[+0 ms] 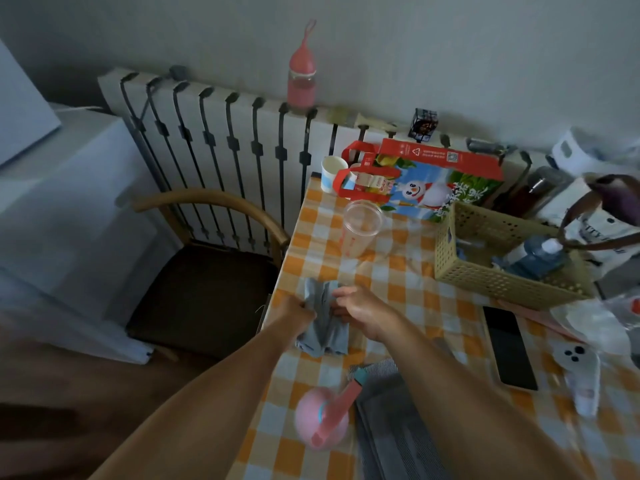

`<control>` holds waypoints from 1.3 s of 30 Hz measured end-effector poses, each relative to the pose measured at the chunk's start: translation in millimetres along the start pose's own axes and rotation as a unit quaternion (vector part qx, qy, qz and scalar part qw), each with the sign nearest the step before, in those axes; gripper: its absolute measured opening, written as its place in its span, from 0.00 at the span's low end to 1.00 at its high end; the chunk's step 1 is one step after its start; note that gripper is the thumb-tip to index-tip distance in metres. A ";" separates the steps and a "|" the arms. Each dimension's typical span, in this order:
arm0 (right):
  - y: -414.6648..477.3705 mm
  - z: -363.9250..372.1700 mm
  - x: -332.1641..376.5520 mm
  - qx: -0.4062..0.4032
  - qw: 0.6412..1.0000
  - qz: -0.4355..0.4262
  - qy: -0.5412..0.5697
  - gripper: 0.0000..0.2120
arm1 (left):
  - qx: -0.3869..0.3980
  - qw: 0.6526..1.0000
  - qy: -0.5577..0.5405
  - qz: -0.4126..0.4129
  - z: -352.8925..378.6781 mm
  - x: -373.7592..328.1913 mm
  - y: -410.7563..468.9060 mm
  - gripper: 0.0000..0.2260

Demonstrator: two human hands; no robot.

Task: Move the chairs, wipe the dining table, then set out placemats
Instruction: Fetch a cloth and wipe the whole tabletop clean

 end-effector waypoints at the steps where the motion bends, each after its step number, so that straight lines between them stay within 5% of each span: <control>1: -0.8 -0.8 0.0 0.000 1.000 -0.001 0.002 0.16 | 0.005 1.000 -0.016 0.009 1.2 -2.3 -0.5 0.05; 10: -44.6 3.0 81.2 0.026 0.994 -0.091 0.053 0.20 | -0.040 0.973 -0.205 0.104 -72.6 -54.5 -57.8 0.08; 15: -100.0 56.3 170.7 0.086 0.975 -0.180 0.100 0.24 | 0.026 0.933 -0.299 0.199 -143.8 -89.6 -131.4 0.13; 18: -126.9 94.4 206.2 0.082 0.963 -0.190 0.172 0.18 | 0.074 0.930 -0.300 0.201 -192.1 -81.0 -161.4 0.12; 20: -151.1 137.8 229.3 0.097 0.950 -0.184 0.232 0.14 | 0.043 0.928 -0.308 0.204 -245.3 -60.1 -183.8 0.13; 25: -225.5 290.4 273.1 0.172 0.940 -0.139 0.261 0.15 | -0.180 0.930 -0.223 0.228 -400.5 17.9 -248.5 0.20; 34: -410.4 589.3 320.0 0.352 0.893 -0.158 0.231 0.16 | -0.330 0.870 -0.311 0.193 -605.7 231.5 -415.8 0.25; 39: -491.8 700.6 312.8 0.443 0.861 -0.185 0.168 0.15 | -0.333 0.824 -0.415 0.194 -655.5 313.7 -521.1 0.25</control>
Point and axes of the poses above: each hand's wrist, its own y-axis towards the middle knuckle, its own z-axis out of the palm, x = y × z, the point moved 9 cm from there along y, towards the middle knuckle, and after that the axes turned 8 degrees about -y, right-handed, at the moved point
